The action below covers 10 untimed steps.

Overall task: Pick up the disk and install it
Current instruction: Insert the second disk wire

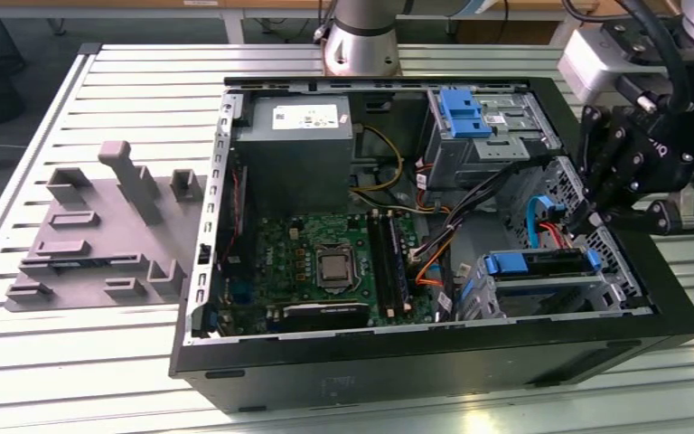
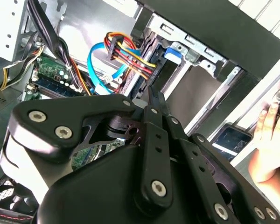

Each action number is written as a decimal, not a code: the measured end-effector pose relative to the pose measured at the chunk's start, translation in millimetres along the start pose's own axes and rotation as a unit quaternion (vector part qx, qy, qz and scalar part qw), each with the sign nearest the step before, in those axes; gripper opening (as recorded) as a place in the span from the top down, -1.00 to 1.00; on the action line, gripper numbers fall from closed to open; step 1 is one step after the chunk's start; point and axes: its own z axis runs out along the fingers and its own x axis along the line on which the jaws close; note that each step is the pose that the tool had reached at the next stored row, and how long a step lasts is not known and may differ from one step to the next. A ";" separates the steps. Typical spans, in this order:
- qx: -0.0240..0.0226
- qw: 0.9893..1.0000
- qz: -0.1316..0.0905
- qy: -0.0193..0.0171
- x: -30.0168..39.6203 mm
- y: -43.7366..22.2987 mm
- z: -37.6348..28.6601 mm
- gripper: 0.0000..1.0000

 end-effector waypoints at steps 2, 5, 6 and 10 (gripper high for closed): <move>0.001 1.000 0.000 0.000 0.0 0.6 -2.4 0.79; 0.003 1.000 0.000 0.000 -0.1 1.5 -8.4 0.79; 0.004 1.000 0.000 0.000 -0.2 2.3 -9.4 0.79; 0.006 1.000 0.000 0.000 -0.8 8.7 -12.6 0.79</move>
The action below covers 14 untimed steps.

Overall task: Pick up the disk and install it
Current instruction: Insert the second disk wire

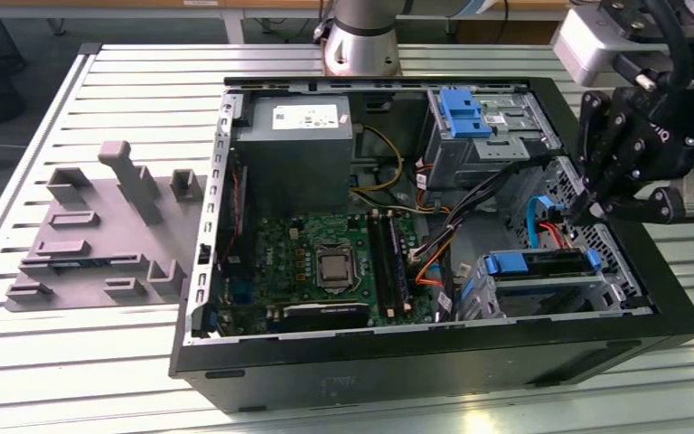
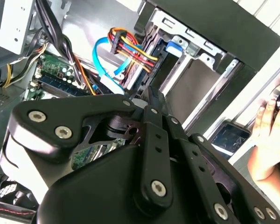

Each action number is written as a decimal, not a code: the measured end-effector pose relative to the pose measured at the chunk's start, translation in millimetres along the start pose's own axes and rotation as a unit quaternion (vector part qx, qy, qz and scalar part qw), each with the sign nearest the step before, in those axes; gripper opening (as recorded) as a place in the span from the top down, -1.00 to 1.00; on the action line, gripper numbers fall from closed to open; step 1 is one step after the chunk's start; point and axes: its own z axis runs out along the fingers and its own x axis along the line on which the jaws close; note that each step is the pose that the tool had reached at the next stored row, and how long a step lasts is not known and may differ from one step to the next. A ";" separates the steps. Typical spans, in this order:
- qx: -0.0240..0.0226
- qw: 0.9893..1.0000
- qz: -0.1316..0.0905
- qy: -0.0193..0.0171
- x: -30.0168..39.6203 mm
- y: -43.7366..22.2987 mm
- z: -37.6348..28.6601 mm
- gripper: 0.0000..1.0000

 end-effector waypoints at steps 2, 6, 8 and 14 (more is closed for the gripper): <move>0.001 1.000 0.000 0.000 0.0 4.3 -0.9 0.79; 0.003 1.000 0.000 0.000 -1.8 10.1 -2.3 0.79; 0.004 1.000 0.000 0.000 -4.9 12.0 -2.4 0.79; 0.005 1.000 -0.001 0.001 -16.5 14.5 -2.4 0.79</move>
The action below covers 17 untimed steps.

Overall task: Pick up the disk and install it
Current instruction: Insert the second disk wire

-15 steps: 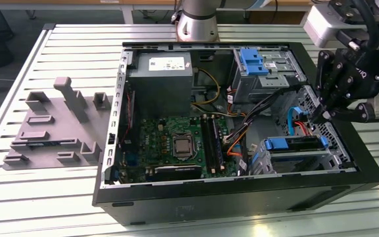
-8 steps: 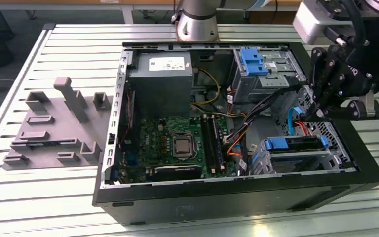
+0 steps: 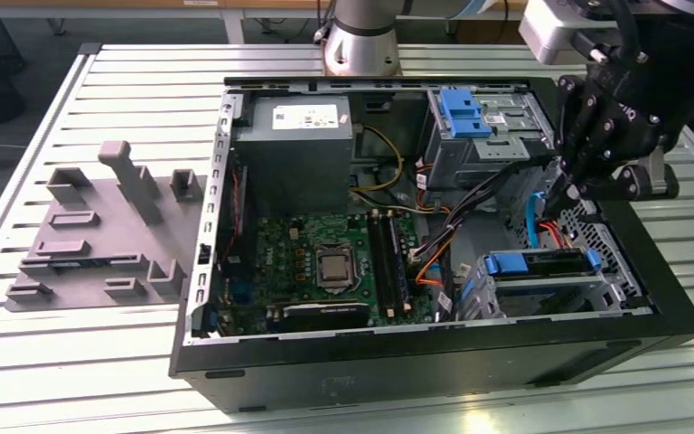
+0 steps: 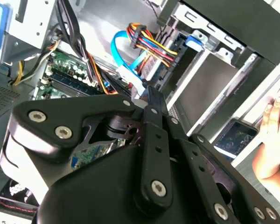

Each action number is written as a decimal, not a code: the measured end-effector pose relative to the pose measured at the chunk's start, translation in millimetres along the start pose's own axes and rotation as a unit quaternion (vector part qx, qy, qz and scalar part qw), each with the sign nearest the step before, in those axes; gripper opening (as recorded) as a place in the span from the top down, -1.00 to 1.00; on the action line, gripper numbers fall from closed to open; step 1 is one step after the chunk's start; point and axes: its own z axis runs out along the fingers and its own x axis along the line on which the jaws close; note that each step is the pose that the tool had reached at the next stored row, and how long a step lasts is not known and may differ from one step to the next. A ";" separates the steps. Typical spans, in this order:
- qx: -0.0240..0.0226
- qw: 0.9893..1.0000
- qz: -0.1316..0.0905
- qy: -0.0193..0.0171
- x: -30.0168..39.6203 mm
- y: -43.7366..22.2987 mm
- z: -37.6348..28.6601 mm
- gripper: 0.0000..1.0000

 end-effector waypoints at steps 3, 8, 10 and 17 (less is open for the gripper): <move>0.000 1.000 0.000 0.000 0.0 0.1 -0.1 0.79; 0.000 1.000 0.000 0.000 -0.1 0.0 -1.7 0.79; 0.000 1.000 0.000 0.000 -0.1 0.1 -2.0 0.79; 0.002 1.000 0.000 0.001 -0.1 0.4 3.8 0.52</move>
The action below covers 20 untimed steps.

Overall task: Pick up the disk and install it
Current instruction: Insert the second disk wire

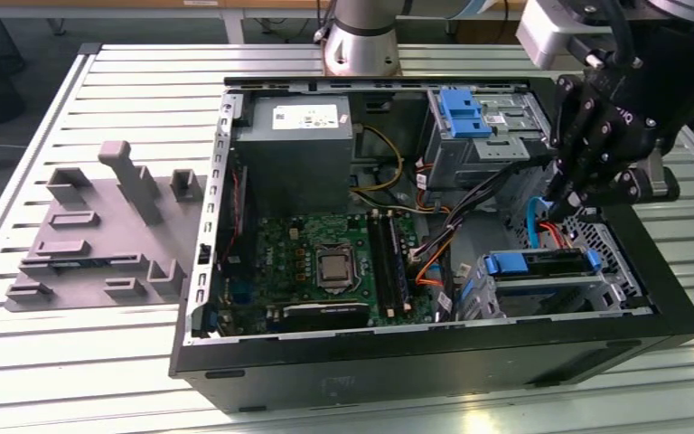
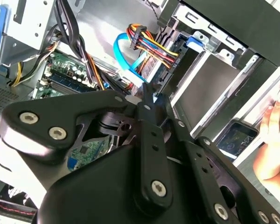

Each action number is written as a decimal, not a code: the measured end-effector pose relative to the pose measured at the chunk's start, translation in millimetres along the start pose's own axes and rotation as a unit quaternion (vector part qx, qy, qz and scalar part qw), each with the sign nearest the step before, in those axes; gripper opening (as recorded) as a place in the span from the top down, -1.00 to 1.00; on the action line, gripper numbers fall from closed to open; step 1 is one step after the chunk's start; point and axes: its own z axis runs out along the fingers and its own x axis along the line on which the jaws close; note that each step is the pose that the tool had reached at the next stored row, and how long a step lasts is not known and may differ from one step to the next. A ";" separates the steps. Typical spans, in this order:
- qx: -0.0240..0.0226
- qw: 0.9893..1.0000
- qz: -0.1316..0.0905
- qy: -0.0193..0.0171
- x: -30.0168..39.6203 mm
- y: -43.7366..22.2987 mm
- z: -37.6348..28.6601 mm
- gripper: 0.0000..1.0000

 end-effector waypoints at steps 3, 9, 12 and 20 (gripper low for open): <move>0.002 1.000 0.000 0.000 0.0 0.2 5.0 0.52; 0.004 1.000 0.000 0.002 -0.1 0.3 9.3 0.52; 0.004 1.000 0.000 0.005 -0.1 0.3 9.5 0.67; 0.003 1.000 0.001 -0.016 5.4 0.1 12.6 0.68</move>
